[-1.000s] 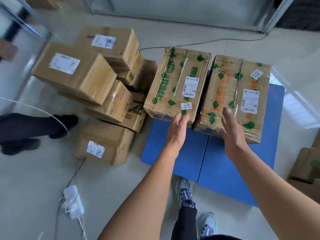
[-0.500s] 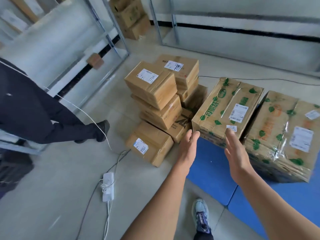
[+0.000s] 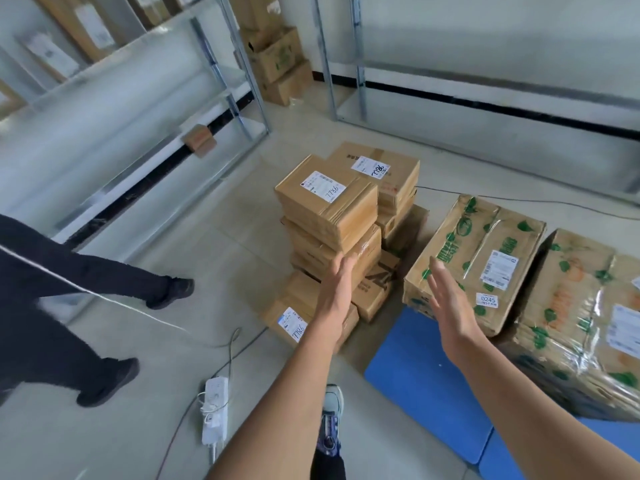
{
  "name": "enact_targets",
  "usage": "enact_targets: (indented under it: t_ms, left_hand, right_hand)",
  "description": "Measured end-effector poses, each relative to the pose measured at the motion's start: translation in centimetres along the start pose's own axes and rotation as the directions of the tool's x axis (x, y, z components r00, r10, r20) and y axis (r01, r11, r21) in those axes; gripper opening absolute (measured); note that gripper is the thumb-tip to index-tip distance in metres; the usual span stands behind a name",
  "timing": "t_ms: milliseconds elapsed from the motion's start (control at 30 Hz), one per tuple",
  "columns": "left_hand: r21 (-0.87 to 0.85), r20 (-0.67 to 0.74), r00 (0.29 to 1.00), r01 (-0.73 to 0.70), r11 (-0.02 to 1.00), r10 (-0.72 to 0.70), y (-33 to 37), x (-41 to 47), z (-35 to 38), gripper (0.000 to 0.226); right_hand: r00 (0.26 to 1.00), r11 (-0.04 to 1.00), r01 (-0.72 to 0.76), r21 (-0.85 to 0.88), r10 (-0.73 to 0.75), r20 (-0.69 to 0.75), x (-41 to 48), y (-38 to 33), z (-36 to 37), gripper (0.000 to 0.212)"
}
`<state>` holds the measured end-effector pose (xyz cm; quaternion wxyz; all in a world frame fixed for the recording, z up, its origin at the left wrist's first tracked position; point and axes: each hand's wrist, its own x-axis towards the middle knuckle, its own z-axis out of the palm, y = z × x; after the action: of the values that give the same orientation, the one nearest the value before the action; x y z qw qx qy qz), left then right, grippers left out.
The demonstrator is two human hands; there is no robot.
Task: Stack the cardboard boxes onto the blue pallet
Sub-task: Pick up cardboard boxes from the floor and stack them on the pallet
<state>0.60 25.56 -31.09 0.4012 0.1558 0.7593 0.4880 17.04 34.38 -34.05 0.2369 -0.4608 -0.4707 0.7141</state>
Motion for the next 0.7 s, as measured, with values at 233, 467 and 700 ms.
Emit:
enact_targets:
  t_ms: [233, 467, 700]
  left_hand:
    - [-0.032, -0.03, 0.998, 0.061, 0.998, -0.062, 1.2, 12.9, -7.3, 0.086]
    - [-0.123, -0.002, 0.984, 0.178, 0.976, -0.18, 1.2, 23.5, -9.9, 0.097]
    - [-0.206, -0.013, 0.96, 0.27, 0.94, -0.279, 0.3, 30.2, -9.5, 0.088]
  right_hand:
    - [0.996, 1.0, -0.019, -0.019, 0.017, -0.085, 10.3, 0.0, 8.4, 0.073]
    - [0.987, 0.996, -0.008, -0.091, -0.007, -0.162, 24.1, -3.1, 15.0, 0.077]
    - [0.973, 0.975, -0.011, -0.222, -0.041, -0.228, 33.3, -4.6, 16.8, 0.079]
